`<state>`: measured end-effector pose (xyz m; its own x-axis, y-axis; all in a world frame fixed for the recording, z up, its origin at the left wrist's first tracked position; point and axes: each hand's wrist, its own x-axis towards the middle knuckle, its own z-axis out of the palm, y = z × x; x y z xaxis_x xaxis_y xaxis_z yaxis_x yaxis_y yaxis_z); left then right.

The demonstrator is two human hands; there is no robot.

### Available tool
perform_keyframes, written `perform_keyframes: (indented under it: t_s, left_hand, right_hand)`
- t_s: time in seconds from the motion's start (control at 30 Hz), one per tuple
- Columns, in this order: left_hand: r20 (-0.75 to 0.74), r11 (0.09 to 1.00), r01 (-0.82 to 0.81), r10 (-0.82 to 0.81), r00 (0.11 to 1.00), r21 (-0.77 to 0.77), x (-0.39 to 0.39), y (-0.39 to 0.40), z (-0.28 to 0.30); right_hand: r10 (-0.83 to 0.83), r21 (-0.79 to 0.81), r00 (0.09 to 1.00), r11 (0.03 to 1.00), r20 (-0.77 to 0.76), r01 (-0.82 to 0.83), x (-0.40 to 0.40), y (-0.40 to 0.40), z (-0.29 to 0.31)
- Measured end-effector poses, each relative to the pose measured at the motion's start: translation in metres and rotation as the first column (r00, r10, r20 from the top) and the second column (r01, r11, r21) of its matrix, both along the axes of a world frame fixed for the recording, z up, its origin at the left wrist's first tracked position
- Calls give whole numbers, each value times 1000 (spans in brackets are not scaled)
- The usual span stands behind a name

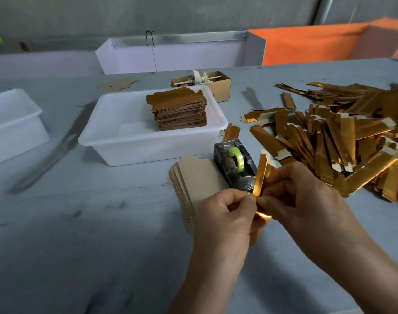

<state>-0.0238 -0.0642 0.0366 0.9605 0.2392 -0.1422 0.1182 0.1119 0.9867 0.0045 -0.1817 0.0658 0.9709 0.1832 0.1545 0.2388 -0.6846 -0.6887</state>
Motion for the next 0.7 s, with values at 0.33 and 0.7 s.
perform_keyframes:
  t_s: [0.33, 0.7]
  left_hand:
    - [70, 973, -167, 157, 985, 161, -5, -18, -10]
    - [94, 981, -161, 152, 984, 104, -7, -8, -9]
  right_hand:
    - [-139, -331, 983, 928, 118, 171, -5, 3, 1]
    - [137, 514, 921, 855, -366, 77, 0, -4, -19]
